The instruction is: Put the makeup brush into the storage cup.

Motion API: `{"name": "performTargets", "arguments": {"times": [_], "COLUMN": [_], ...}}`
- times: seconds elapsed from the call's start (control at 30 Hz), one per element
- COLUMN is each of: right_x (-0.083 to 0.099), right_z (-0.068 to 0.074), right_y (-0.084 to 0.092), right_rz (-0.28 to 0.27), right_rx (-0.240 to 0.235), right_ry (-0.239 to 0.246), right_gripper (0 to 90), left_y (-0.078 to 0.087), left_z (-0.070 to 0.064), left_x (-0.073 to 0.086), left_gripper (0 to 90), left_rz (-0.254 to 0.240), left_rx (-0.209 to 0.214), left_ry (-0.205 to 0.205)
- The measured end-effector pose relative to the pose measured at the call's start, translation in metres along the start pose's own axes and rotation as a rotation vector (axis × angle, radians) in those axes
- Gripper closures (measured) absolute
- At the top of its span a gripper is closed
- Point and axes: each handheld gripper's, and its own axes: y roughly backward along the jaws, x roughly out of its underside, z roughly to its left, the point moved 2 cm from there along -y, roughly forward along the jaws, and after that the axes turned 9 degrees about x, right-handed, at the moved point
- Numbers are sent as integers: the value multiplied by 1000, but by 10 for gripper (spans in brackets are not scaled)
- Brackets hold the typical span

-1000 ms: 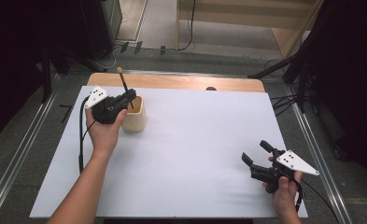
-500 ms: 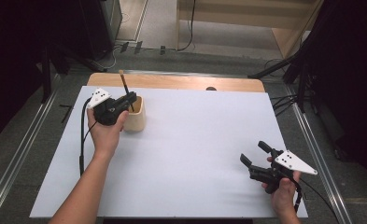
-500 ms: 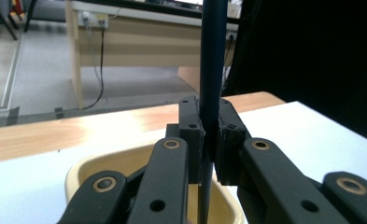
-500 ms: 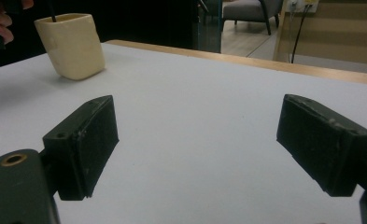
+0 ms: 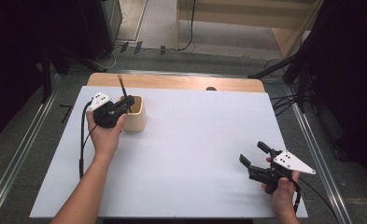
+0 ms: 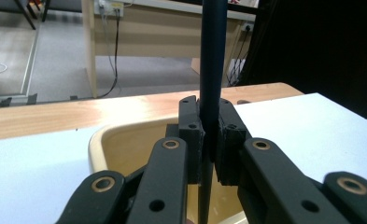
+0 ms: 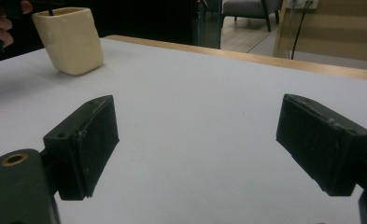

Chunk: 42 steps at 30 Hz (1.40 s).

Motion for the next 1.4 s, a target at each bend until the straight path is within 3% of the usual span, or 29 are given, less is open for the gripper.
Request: {"name": "performTargets", "arguments": {"times": [0.33, 0.87, 0.97, 1.1, 1.23, 1.3, 1.4], "right_x": [0, 0, 0, 0, 0, 0, 0], "right_z": [-1, -1, -1, -1, -1, -1, -1], "right_y": [0, 0, 0, -1, 0, 0, 0], "right_rz": [3, 4, 4, 4, 4, 4, 3], "right_rx": [5, 7, 7, 9, 9, 9, 10], "right_ry": [1, 2, 2, 2, 3, 1, 2], "right_gripper": [132, 132, 132, 132, 132, 133, 132], "left_y": [-1, 2, 5, 13, 21, 26, 34], "left_z": [-2, -3, -6, -13, -20, -21, -20], "left_x": [3, 3, 1, -5, -11, -10, -9], "left_gripper": [837, 661, 564, 413, 121, 4, 0], "left_rz": [24, 24, 15, -4, -3, 3, -8], "left_rx": [-44, -3, 26, 45, 71, 133, 121], "left_ry": [-20, -1, -9, -52, -83, -79, -88]}}
